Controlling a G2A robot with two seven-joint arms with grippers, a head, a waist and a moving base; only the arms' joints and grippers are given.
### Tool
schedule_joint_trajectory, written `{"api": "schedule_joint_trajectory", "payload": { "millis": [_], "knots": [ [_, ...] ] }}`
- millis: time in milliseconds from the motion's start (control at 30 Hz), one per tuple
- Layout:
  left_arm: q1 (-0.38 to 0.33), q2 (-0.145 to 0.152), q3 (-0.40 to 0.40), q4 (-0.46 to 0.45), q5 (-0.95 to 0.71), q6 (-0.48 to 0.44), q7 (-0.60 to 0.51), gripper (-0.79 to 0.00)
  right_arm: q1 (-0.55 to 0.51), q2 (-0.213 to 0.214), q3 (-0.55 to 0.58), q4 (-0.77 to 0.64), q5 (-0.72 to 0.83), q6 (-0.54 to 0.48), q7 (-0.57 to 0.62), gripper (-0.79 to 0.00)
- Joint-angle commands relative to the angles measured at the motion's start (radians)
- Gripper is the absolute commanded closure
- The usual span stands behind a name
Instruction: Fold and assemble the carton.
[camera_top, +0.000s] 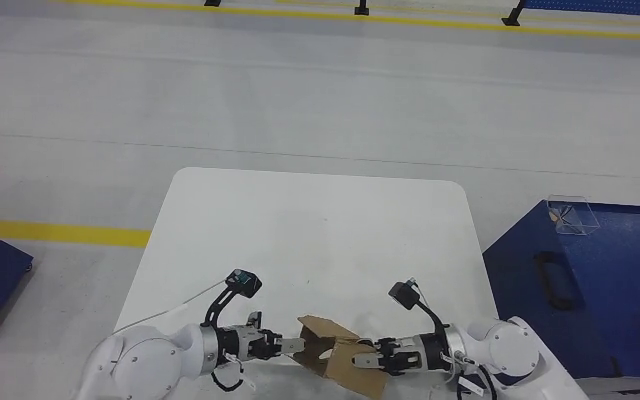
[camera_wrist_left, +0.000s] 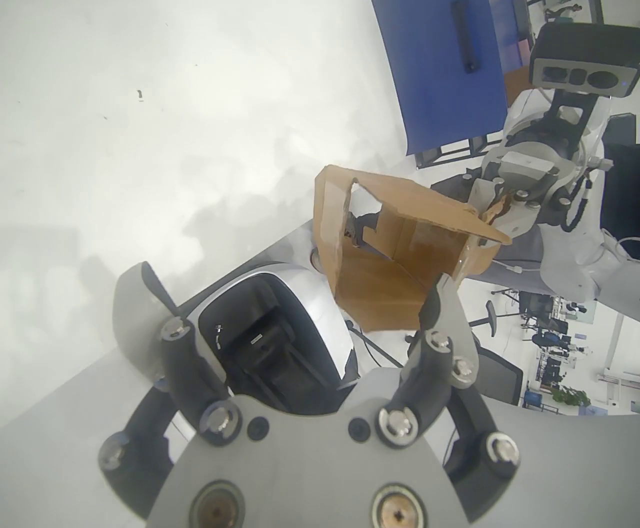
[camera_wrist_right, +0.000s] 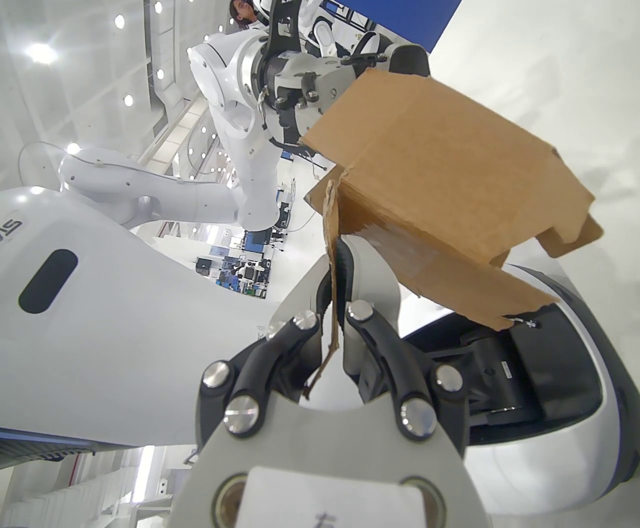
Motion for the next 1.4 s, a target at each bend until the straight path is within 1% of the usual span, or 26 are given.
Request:
{"api": "schedule_joint_trajectory", "payload": {
  "millis": [0, 100, 300, 467, 567, 700, 900, 1033, 1067, 1133, 1233, 1367],
  "knots": [
    [-0.014, 0.001, 0.026, 0.009, 0.013, 0.005, -0.010, -0.785, 0.008, 0.000, -0.010, 0.000, 0.004, 0.001, 0.004, 0.000],
    [-0.038, -0.001, 0.069, 0.031, -0.027, -0.002, -0.020, -0.785, 0.022, -0.001, -0.019, 0.004, 0.012, 0.004, 0.008, 0.000],
    [-0.096, -0.007, 0.170, 0.090, -0.010, 0.018, 0.005, -0.785, 0.044, -0.001, -0.042, 0.004, 0.012, 0.005, 0.020, 0.000],
    [-0.142, -0.013, 0.229, 0.130, 0.002, 0.058, 0.025, -0.785, 0.057, -0.001, -0.057, 0.010, 0.018, -0.004, 0.030, 0.000],
    [-0.162, -0.014, 0.245, 0.147, 0.001, 0.076, 0.037, -0.785, 0.065, 0.000, -0.056, 0.018, 0.004, -0.008, 0.020, 0.000],
    [-0.158, -0.009, 0.230, 0.136, 0.007, 0.089, 0.053, -0.785, 0.069, 0.002, -0.052, 0.029, -0.009, -0.009, 0.008, 0.000],
    [-0.099, 0.007, 0.167, 0.056, 0.052, 0.107, 0.088, -0.785, 0.074, 0.002, -0.066, 0.039, -0.022, -0.007, 0.000, 0.000],
    [-0.069, 0.015, 0.153, 0.023, 0.090, 0.116, 0.100, -0.785, 0.079, 0.002, -0.081, 0.034, -0.026, -0.009, 0.000, 0.000],
    [-0.066, 0.018, 0.146, 0.019, 0.125, 0.127, 0.103, -0.785, 0.080, 0.001, -0.084, 0.033, -0.027, -0.011, -0.002, 0.000],
    [-0.056, 0.022, 0.152, 0.007, 0.193, 0.152, 0.090, -0.785, 0.083, 0.001, -0.087, 0.030, -0.029, -0.019, -0.005, 0.000],
    [-0.051, 0.025, 0.155, -0.007, 0.178, 0.148, 0.066, -0.785, 0.083, 0.002, -0.088, 0.024, -0.024, -0.033, -0.005, 0.000],
    [-0.062, 0.026, 0.165, 0.020, 0.168, 0.158, 0.040, -0.785, 0.081, 0.004, -0.087, 0.018, -0.021, -0.053, -0.005, 0.000]
  ]
}}
